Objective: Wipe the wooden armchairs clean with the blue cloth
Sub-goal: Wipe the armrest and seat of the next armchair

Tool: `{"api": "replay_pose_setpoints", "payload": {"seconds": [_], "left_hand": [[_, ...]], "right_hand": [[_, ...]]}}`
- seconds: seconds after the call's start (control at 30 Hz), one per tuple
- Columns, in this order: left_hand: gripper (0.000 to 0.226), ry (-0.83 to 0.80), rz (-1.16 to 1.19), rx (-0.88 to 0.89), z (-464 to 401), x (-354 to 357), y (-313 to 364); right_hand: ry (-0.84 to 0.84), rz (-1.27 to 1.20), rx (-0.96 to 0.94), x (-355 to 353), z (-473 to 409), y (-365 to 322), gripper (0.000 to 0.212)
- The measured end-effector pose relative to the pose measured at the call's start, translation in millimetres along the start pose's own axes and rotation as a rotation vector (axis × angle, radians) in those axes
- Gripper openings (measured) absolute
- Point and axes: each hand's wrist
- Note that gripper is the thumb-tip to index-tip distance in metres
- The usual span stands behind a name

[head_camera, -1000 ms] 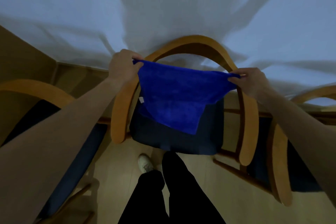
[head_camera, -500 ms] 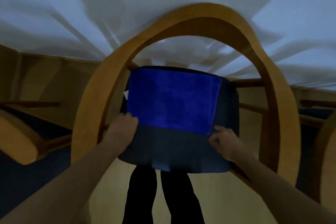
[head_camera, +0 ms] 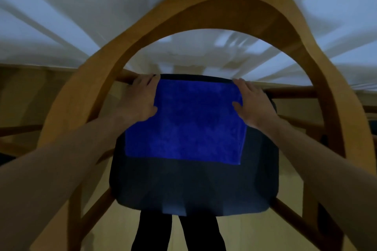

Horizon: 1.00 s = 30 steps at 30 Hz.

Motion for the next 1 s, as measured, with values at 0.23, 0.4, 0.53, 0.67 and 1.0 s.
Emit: {"api": "replay_pose_setpoints", "payload": {"seconds": [0.23,0.4,0.53,0.67,1.0], "left_hand": [[0.086,-0.04,-0.24,-0.103,-5,-2,5],[0.032,0.204,-0.131,0.048,63,19,-5],[0.05,-0.122,-0.275,-0.044,119,53,-15],[0.079,-0.289,-0.335,-0.144,133,67,-9],[0.061,-0.146,-0.229,-0.043,90,51,19]], "right_hand": [[-0.094,0.134,-0.122,0,-23,-9,0.069],[0.033,0.084,-0.324,1,46,-11,0.039],[-0.325,0.133,-0.323,34,113,3,0.044],[-0.477,0.135,-0.253,52,129,16,0.052],[-0.34,0.074,-0.104,36,70,-10,0.084]]}}
Point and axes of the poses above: each hand's wrist, its own z-axis away from the middle knuckle, its own x-axis out of the palm, y = z × x, and after that the axes turned 4 degrees about -x, right-handed
